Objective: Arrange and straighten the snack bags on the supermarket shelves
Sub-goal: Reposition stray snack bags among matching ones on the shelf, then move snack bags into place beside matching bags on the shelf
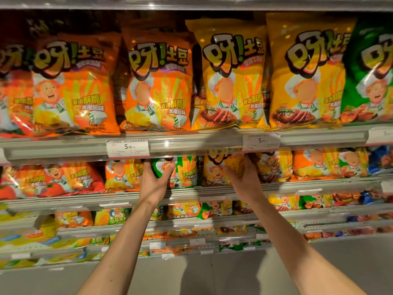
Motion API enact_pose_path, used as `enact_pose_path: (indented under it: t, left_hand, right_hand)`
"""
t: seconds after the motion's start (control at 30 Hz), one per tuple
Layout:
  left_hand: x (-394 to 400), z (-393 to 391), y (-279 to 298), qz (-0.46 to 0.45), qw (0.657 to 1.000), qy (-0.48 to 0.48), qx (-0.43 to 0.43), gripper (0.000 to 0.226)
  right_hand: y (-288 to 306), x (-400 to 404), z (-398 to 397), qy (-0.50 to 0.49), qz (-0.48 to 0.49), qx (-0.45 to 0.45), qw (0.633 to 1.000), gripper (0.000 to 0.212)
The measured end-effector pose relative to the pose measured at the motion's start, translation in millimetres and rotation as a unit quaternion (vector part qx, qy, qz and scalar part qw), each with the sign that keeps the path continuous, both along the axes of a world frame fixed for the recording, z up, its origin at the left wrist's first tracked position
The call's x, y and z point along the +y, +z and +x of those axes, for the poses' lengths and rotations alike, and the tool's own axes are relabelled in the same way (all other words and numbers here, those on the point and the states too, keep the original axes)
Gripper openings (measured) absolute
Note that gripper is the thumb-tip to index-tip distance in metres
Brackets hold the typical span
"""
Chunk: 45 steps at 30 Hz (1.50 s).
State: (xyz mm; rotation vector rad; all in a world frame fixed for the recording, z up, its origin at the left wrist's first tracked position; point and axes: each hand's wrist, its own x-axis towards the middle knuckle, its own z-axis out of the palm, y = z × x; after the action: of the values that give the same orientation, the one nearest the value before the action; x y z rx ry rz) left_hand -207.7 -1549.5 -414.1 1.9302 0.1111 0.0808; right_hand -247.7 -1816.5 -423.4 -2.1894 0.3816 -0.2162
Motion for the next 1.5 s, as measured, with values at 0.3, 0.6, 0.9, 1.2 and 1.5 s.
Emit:
enact_pose_path:
  t: [0.3, 0.6, 0.9, 1.2, 1.5]
  left_hand:
    - [-7.6, 15.0, 16.5, -0.019, 0.999, 0.021, -0.016, 0.023]
    - [5.0, -33.1, 20.0, -0.083, 0.996, -0.009, 0.023, 0.015]
    - [40.6, -72.2, 5.0, -0.086, 0.995, 0.001, 0.044, 0.062]
    - [14.7, -121.1, -10.1, -0.126, 0.987, -0.088, 0.046, 0.04]
    - [-93.7, -166.3, -14.7, -0.134, 0.981, -0.115, 0.076, 0.049]
  right_hand:
    - [-4.7, -4.4, 4.1, -0.001, 0.013, -0.005, 1.0, 0.099]
    - [3.1, 13.4, -1.5, 0.018, 0.011, 0.004, 1.0, 0.069]
    - [8.4, 10.1, -26.5, 0.006, 0.058, -0.027, 0.998, 0.072]
    - [-9.8, -6.2, -123.4, -0.095, 0.171, -0.017, 0.981, 0.01]
    - [-12.5, -90.5, -205.8, -0.169, 0.267, -0.062, 0.947, 0.012]
